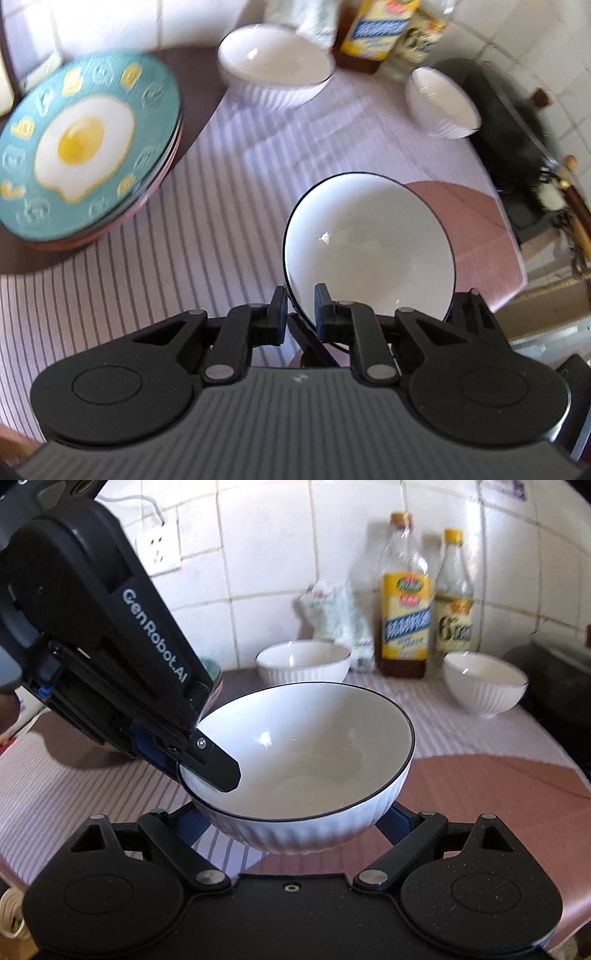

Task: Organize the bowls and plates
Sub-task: 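Carry the bowl beside the plate stack, set it down, open left gripper, then move the left gripper to the second white bowl by the bottles and grasp its rim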

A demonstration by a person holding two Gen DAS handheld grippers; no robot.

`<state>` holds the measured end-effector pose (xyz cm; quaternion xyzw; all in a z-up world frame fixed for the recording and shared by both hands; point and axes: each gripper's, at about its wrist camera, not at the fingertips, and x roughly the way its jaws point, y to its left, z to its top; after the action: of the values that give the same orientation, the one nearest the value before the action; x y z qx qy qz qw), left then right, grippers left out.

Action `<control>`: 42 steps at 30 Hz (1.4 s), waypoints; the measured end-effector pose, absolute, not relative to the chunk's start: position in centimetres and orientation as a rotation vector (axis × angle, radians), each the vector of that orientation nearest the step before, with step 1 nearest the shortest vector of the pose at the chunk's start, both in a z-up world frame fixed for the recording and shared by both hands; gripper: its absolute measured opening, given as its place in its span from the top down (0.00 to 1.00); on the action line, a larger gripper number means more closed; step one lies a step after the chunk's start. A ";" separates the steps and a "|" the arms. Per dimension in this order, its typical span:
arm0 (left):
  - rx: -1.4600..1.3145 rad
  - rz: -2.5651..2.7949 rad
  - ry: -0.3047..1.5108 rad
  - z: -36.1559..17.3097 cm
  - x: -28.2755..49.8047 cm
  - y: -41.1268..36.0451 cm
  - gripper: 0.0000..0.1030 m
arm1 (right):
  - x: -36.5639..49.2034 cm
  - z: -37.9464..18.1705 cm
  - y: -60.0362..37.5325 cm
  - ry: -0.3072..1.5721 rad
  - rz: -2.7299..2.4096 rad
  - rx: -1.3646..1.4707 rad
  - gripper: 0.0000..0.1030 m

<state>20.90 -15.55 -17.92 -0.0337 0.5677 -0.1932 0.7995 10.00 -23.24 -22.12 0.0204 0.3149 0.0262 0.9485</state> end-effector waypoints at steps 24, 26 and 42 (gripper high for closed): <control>-0.108 -0.307 1.232 -18.9 22.4 -16.0 0.75 | 10.4 -23.4 -26.4 0.747 0.153 0.026 0.02; -0.100 -0.308 1.215 -18.0 22.3 -15.7 0.68 | 9.7 -22.7 -27.6 0.745 0.153 0.087 0.02; -0.172 -0.300 1.013 -12.7 28.6 -15.8 0.54 | 16.1 -15.7 -36.4 0.819 0.340 0.595 0.04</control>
<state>28.57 -15.78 -12.74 -0.0821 0.4828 -0.1431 0.8600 16.07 -36.38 -15.70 0.2837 0.3902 0.1622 0.8608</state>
